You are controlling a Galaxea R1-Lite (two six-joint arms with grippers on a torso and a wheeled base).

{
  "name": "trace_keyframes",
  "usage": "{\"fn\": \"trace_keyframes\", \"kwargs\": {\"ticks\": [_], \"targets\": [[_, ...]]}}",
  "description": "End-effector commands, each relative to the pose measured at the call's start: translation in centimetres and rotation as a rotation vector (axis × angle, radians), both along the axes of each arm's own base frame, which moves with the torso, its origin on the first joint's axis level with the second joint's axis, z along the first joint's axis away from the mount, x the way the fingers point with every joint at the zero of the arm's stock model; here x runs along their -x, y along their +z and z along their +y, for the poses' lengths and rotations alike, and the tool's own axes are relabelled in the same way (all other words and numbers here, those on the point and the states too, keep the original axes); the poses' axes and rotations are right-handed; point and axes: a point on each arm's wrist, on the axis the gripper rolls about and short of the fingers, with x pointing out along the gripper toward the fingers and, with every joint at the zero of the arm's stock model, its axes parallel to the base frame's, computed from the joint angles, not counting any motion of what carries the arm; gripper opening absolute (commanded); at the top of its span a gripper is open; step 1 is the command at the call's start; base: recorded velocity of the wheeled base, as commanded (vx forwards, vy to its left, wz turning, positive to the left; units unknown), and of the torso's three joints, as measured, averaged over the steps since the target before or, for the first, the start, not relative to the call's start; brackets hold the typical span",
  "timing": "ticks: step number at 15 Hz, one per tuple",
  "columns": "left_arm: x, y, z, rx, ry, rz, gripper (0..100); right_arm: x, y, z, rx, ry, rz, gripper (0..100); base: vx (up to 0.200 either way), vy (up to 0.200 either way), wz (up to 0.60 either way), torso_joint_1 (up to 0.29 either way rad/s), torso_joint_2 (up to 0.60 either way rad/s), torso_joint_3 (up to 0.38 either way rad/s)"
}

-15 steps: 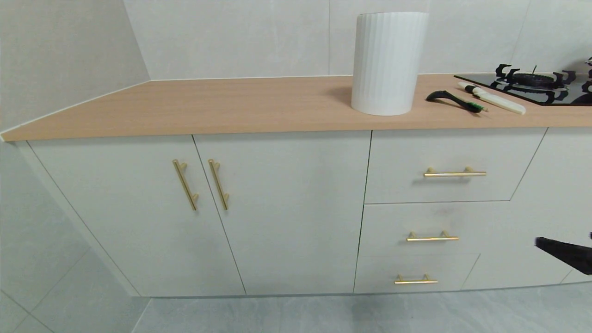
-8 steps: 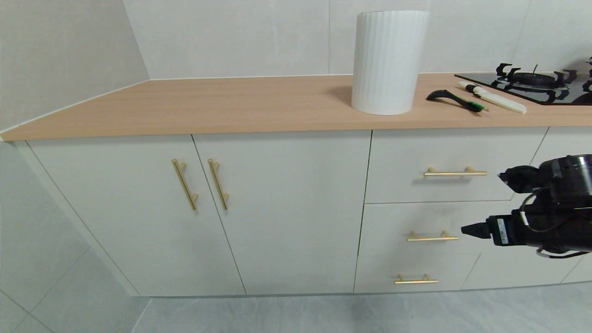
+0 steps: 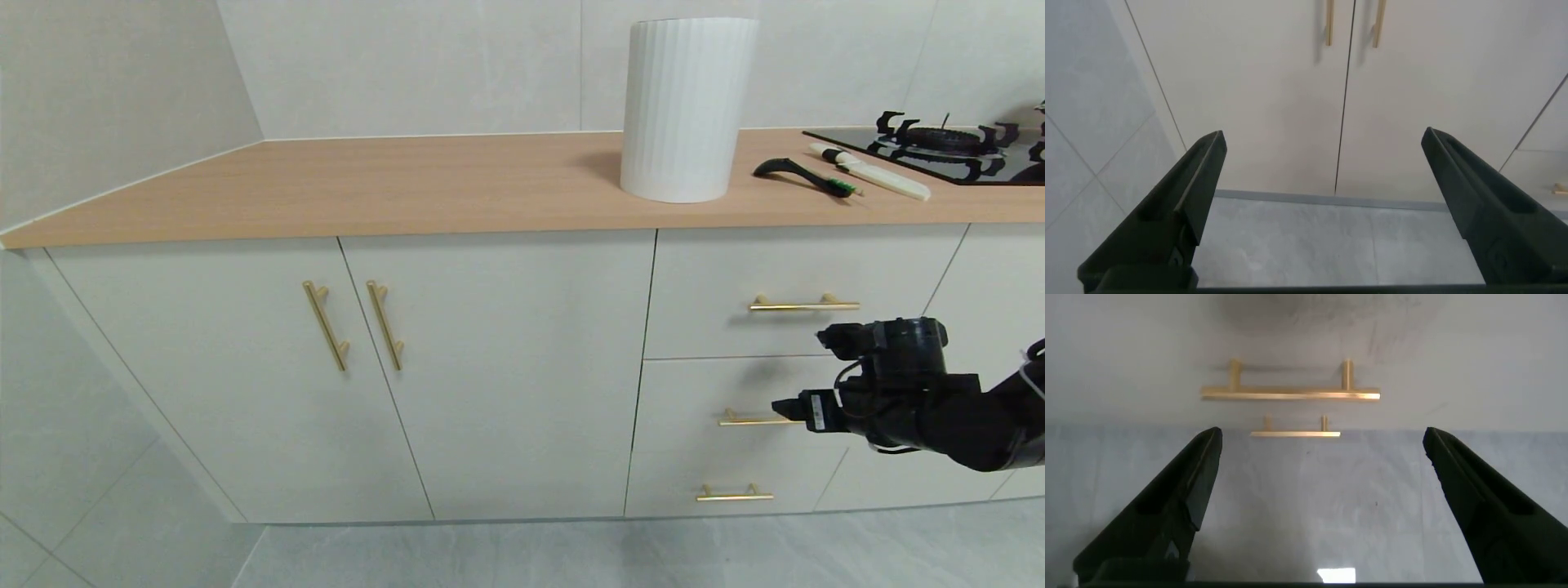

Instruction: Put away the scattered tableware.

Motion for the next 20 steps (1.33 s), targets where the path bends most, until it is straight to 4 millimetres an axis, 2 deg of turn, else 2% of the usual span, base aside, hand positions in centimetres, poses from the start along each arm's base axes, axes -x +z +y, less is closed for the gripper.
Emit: {"fn": "trace_keyframes", "kwargs": {"ticks": [1, 3, 12, 20], "targets": [[0.0, 0.0, 0.0, 0.000, 0.001, 0.001, 100, -0.4, -2.6, 0.0, 0.013, -0.012, 0.049, 100, 0.000, 0.000, 0.00, 0.000, 0.00, 0.000], [0.0, 0.0, 0.0, 0.000, 0.001, 0.001, 100, -1.3, -4.4, 0.0, 0.044, -0.056, 0.003, 100, 0.000, 0.000, 0.00, 0.000, 0.00, 0.000], [0.0, 0.0, 0.0, 0.000, 0.001, 0.001, 100, -3.2, -8.5, 0.1, 0.062, -0.096, -0.104, 100, 0.000, 0.000, 0.00, 0.000, 0.00, 0.000], [0.0, 0.0, 0.0, 0.000, 0.001, 0.001, 100, -4.4, -9.5, 0.1, 0.075, -0.121, -0.155, 100, 0.000, 0.000, 0.00, 0.000, 0.00, 0.000]]}}
